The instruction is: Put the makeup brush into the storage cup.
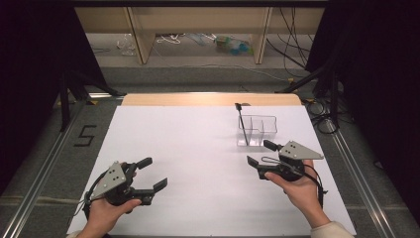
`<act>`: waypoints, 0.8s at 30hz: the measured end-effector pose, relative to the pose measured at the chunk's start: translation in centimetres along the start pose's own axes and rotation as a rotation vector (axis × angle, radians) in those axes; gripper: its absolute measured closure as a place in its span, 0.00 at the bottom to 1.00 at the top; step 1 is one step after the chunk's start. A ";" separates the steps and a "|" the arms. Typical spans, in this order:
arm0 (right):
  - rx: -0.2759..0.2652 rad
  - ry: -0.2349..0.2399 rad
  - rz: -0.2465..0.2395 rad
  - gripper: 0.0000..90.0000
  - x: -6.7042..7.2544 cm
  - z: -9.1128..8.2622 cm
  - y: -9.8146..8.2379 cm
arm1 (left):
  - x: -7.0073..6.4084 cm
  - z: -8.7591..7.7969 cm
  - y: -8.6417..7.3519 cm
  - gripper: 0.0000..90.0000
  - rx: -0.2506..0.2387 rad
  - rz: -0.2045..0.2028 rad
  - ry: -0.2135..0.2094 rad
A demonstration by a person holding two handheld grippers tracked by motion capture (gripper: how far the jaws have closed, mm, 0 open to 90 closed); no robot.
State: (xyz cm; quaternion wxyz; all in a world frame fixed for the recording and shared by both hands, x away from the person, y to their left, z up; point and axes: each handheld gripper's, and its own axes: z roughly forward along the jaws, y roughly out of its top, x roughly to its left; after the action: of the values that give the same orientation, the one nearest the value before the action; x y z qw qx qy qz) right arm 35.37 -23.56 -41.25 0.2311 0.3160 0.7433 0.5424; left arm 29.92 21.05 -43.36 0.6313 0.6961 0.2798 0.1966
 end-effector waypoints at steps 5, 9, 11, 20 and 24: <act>0.028 0.018 -0.001 0.23 0.4 -0.6 -0.6 | 0.0 0.0 0.0 0.17 0.002 -0.004 0.003; 0.034 0.024 -0.002 0.23 0.6 -1.0 -1.1 | 0.1 0.0 0.0 0.17 0.003 0.001 0.002; 0.039 0.024 0.001 0.23 0.6 -1.3 -1.3 | 0.1 0.0 0.0 0.17 0.002 0.001 0.002; 0.040 0.049 0.002 0.23 1.0 -1.7 -2.2 | 0.1 0.1 -0.1 0.17 0.007 -0.009 0.005; 0.055 0.038 -0.006 0.23 1.1 -2.0 -2.3 | 0.2 0.1 -0.1 0.17 0.008 -0.002 0.004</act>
State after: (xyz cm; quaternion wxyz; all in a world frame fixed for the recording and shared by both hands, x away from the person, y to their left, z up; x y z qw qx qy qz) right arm 32.79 -24.56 -42.81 0.2098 0.3096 0.7631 0.5270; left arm 30.09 21.10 -43.53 0.6282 0.6979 0.2826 0.1959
